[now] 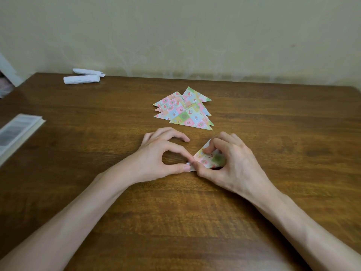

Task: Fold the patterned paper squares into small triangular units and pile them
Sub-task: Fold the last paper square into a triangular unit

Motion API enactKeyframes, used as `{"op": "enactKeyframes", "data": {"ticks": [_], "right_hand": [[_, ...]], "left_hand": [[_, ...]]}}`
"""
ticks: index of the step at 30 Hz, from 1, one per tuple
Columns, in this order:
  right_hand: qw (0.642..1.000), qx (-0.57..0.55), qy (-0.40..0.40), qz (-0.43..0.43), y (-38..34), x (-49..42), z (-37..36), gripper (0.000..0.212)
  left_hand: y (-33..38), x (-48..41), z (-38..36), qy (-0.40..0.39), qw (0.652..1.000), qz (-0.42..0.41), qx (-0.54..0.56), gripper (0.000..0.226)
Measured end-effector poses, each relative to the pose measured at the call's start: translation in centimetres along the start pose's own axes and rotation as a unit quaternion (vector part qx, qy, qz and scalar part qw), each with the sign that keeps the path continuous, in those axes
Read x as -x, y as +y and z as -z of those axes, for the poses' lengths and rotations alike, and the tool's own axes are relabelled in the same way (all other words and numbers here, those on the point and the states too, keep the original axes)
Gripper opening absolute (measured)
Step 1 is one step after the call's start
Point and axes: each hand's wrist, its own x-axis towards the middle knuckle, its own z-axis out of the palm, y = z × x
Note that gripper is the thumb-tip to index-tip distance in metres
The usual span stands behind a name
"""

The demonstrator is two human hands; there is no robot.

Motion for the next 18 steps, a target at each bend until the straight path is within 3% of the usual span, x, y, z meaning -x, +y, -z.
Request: {"op": "enactKeyframes", "data": {"ticks": [18], "right_hand": [[1.0,-0.007,0.001,0.008,0.71,0.22,-0.18,0.05]], "left_hand": [[-0.21,0.2,-0.13,0.001,1.0,-0.004,0.002,0.017]]}}
